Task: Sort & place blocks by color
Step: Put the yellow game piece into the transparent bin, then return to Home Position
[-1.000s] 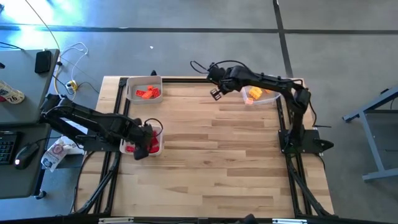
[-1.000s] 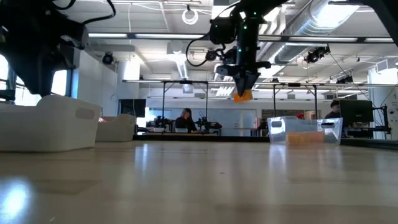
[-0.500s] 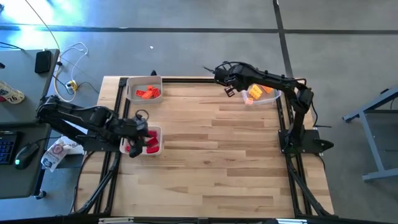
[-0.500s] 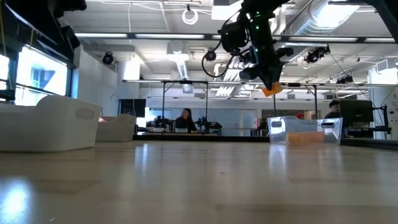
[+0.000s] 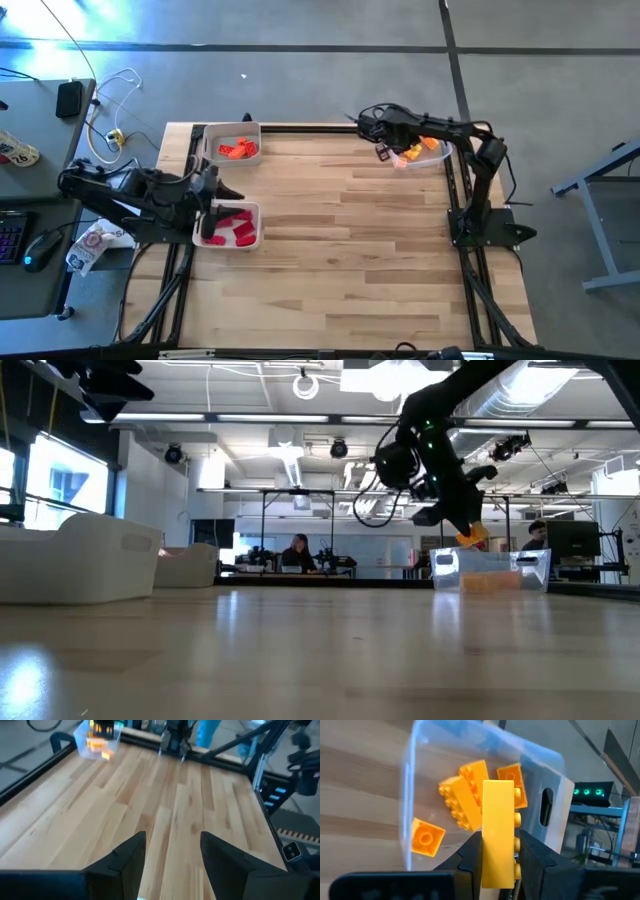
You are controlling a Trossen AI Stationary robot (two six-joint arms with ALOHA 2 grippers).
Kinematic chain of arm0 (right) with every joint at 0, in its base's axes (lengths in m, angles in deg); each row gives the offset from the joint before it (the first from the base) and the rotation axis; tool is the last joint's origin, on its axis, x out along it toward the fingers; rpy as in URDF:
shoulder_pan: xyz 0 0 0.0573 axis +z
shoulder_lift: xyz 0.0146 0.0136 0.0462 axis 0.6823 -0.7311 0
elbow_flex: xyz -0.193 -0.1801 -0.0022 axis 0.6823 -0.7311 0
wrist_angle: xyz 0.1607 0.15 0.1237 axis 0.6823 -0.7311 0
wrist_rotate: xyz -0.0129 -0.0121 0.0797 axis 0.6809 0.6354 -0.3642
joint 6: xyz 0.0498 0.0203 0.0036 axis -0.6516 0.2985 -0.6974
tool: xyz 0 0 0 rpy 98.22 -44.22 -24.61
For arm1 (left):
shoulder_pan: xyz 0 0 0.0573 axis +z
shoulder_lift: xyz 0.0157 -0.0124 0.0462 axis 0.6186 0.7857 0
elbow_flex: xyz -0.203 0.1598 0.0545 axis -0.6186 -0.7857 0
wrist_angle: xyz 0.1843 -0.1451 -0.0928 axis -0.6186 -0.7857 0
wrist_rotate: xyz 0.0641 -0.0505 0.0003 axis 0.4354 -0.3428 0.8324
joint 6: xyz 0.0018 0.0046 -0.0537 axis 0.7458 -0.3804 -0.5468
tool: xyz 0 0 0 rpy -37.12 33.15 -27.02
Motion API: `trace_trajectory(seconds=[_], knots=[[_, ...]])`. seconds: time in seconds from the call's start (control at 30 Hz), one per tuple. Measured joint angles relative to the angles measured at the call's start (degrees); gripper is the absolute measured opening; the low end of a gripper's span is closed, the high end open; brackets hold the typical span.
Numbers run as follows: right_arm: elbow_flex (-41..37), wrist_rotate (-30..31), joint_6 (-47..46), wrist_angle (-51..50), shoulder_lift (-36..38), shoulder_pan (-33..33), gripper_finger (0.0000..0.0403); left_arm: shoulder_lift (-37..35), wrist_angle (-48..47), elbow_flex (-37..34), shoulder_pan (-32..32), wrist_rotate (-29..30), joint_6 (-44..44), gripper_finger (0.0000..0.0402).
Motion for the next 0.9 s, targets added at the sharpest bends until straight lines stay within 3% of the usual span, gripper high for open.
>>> trace_trajectory(seconds=[0.47,0.9], knots=[[-4.33,-3.57,10.37,9.31,0.01,-4.90,0.0100,-10.06,11.55,-12.96,-0.02,-0.24,1.63,0.0175],[-2.33,-4.31,14.07,7.28,0.01,-6.80,0.0176,-16.90,14.64,-19.01,-0.02,-0.26,3.73,0.0175]])
